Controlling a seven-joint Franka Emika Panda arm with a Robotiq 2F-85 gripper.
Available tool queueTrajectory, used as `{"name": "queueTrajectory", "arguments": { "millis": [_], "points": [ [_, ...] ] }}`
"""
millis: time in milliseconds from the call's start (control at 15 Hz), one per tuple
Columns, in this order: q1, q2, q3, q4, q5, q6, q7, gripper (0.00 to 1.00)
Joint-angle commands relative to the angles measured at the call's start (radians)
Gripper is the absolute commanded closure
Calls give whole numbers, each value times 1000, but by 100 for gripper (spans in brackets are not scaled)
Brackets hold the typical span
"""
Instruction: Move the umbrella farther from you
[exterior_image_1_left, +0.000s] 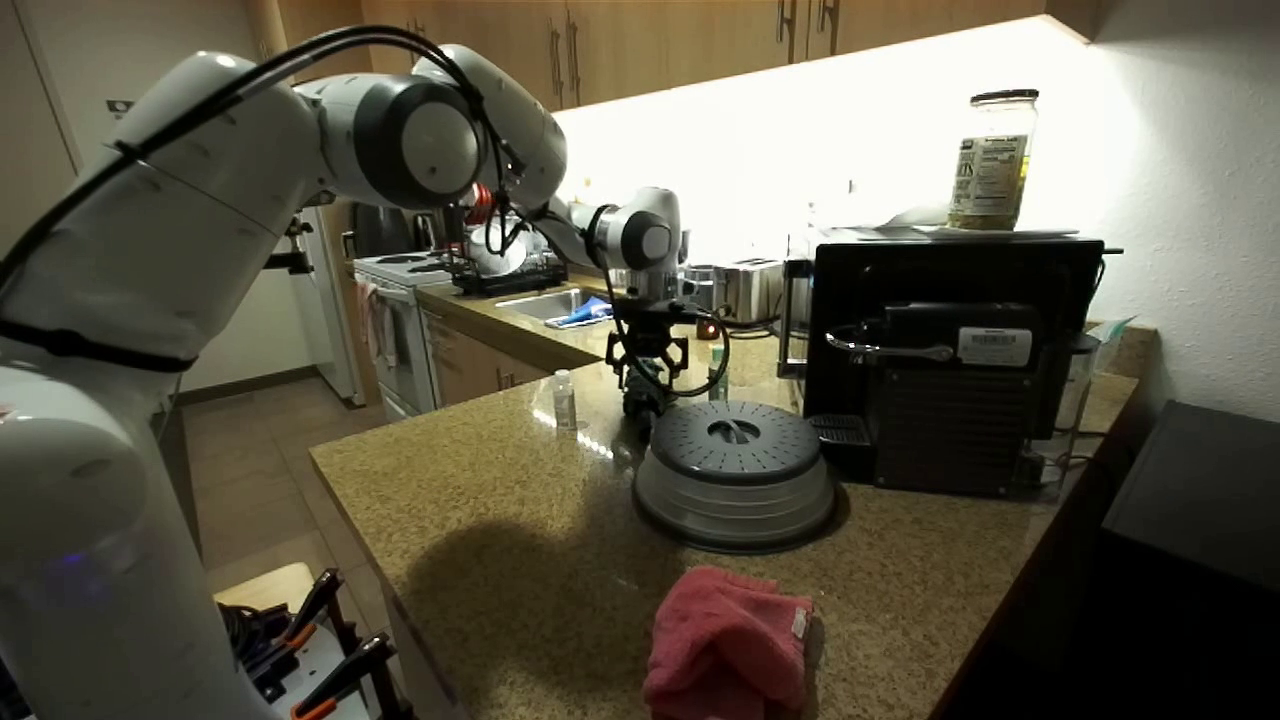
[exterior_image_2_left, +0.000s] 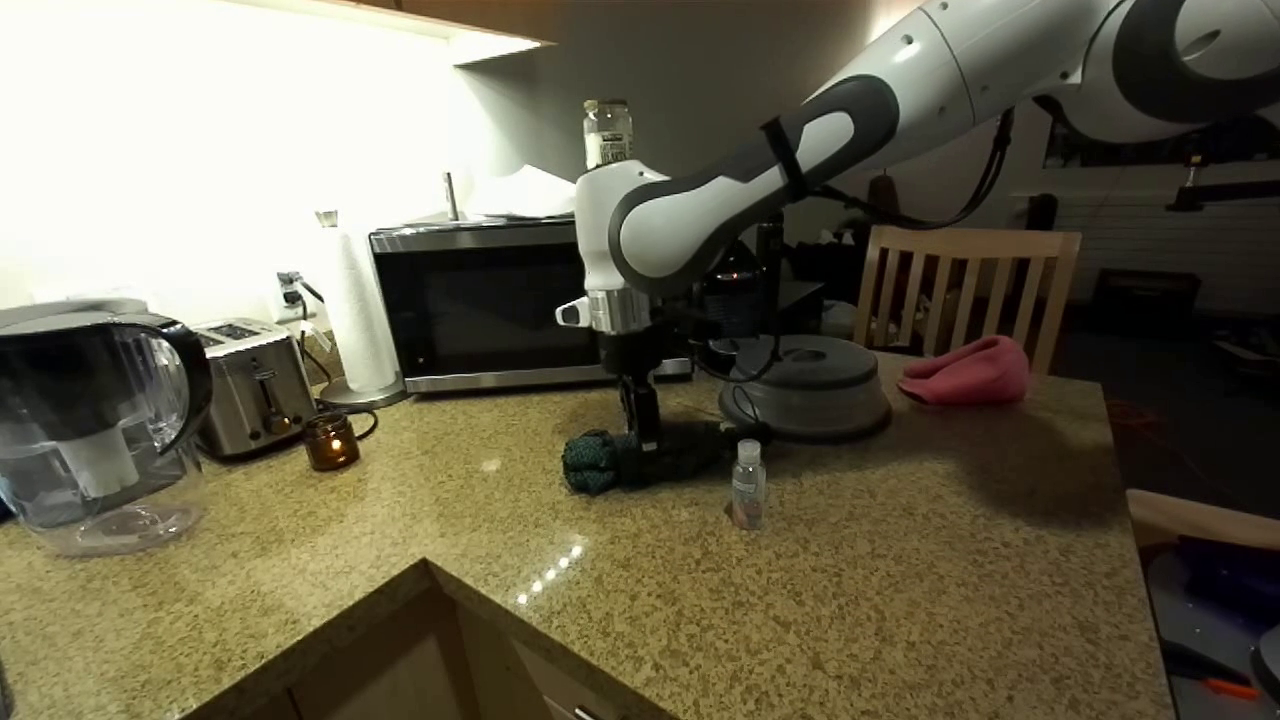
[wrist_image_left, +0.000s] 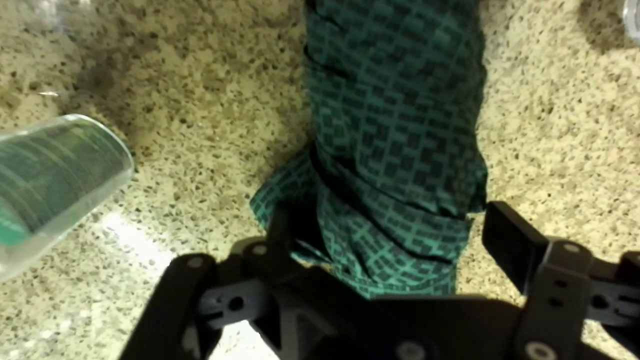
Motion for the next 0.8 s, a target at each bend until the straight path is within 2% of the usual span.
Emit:
{"name": "queueTrajectory", "arguments": {
  "millis": [0, 400, 733],
  "points": [
    [1, -113, 0, -73, -2, -37, 41, 0],
    [43, -247, -1, -125, 18, -179, 212, 0],
    [49, -334, -10, -227, 98, -179, 407, 0]
  ]
}}
